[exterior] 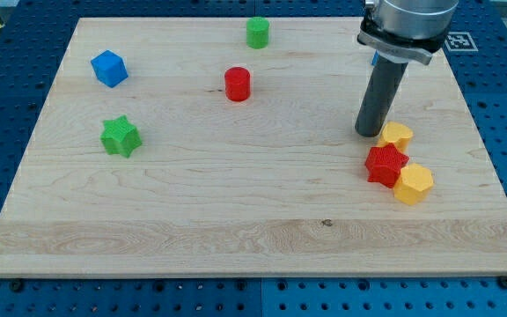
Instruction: Nudge the yellow heart down a bit
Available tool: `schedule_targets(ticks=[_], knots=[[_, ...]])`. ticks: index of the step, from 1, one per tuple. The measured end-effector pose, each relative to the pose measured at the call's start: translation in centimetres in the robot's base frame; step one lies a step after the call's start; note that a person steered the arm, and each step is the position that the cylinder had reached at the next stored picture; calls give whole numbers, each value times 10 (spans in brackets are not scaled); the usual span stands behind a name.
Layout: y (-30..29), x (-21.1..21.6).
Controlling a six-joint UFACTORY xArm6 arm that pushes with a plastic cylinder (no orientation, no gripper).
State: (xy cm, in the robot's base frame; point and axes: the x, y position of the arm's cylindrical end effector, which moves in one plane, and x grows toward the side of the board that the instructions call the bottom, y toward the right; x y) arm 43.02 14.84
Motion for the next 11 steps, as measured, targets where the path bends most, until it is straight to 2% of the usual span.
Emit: schedule_targets(ticks=[1, 4, 11], knots=[[1, -28], [7, 12], [34, 14]])
